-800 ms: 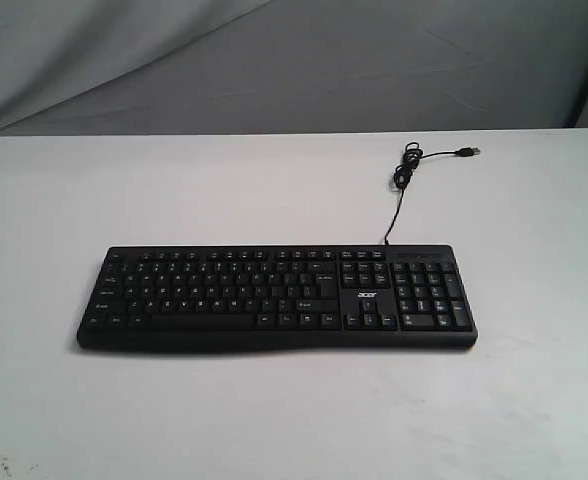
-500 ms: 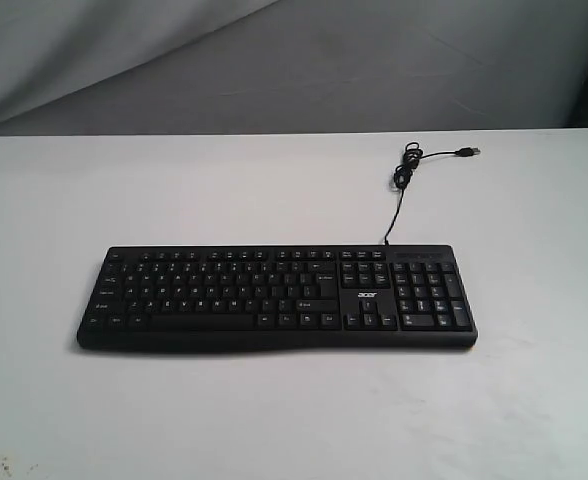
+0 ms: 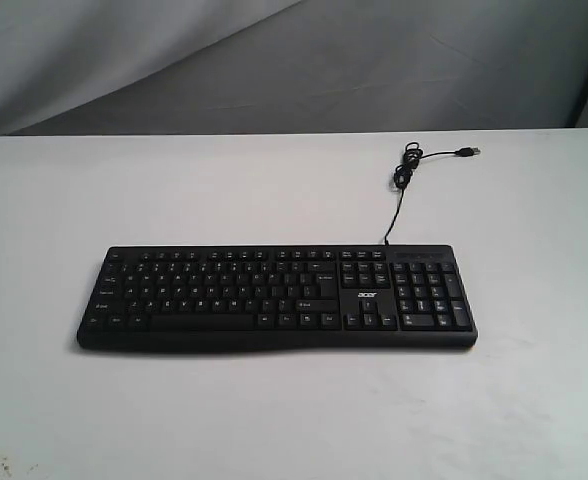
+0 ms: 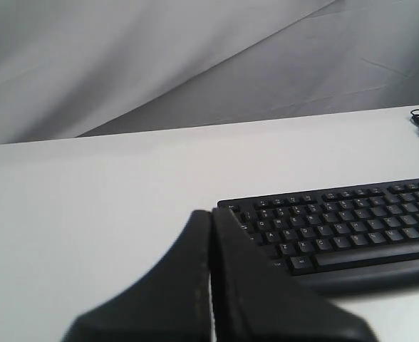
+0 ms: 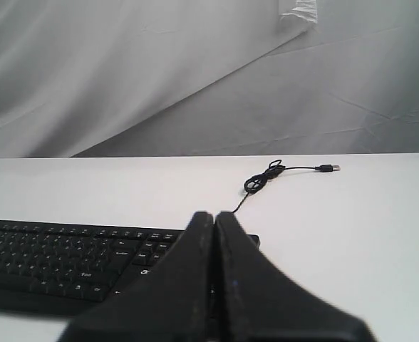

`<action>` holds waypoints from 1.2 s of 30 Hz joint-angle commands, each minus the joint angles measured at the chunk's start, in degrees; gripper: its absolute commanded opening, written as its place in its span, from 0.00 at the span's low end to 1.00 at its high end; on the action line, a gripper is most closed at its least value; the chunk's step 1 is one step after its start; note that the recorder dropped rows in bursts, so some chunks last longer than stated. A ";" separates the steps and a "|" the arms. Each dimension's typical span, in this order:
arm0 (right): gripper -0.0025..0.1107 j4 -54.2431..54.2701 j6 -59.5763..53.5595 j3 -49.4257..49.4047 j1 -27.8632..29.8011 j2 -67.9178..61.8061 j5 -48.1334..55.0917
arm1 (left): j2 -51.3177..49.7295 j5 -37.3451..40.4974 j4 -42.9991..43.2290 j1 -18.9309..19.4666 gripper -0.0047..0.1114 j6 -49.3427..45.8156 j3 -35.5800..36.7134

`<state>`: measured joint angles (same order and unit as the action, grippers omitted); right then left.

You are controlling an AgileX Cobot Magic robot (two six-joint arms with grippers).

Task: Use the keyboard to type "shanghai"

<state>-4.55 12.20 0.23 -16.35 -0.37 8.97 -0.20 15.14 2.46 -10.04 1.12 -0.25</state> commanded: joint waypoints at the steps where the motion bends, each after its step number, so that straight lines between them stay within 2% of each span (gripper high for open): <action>1: 0.02 0.32 0.24 -0.23 0.36 0.37 0.69 | 0.20 -0.28 0.04 -0.20 0.04 0.16 0.25; 5: 0.02 2.44 0.24 4.19 0.36 -7.41 0.73 | 0.20 -0.28 0.04 -0.20 0.04 0.16 0.25; 9: 0.02 0.93 0.37 10.10 0.36 -17.55 -9.48 | 0.20 -0.28 0.04 -0.20 0.04 0.16 0.25; 11: 0.02 0.33 4.60 13.15 0.36 -23.94 -11.54 | 0.20 -0.28 0.04 -0.20 0.04 0.16 0.25; 14: 0.02 -6.67 15.94 17.42 -0.32 -33.90 -11.41 | 0.20 -0.28 0.04 -0.20 0.04 0.16 0.25; 17: 0.02 -16.74 25.54 19.98 -4.52 -44.55 -11.93 | 0.20 -0.28 0.04 -0.20 0.04 0.16 0.25; 20: 0.02 -25.69 28.53 22.77 -12.51 -56.14 -17.54 | 0.20 -0.28 0.04 -0.20 0.04 0.16 0.25; 22: 0.02 -27.20 30.07 25.70 -17.51 -63.23 -20.54 | 0.20 -0.28 0.04 -0.20 0.04 0.16 0.25; 26: 0.02 -28.72 30.30 35.13 -25.44 -73.78 -18.38 | 0.20 -0.28 0.04 -0.20 0.04 0.16 0.25; 31: 0.02 -31.30 30.30 45.12 -30.83 -82.60 -13.96 | 0.20 -0.28 0.04 -0.20 0.04 0.16 0.25; 36: 0.02 -31.30 26.47 51.65 -32.95 -86.84 -7.63 | 0.20 -0.28 0.04 -0.20 0.04 0.16 0.25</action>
<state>-35.38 41.33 48.75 -48.40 -85.71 -2.82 -0.20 15.14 2.46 -10.04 1.12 -0.25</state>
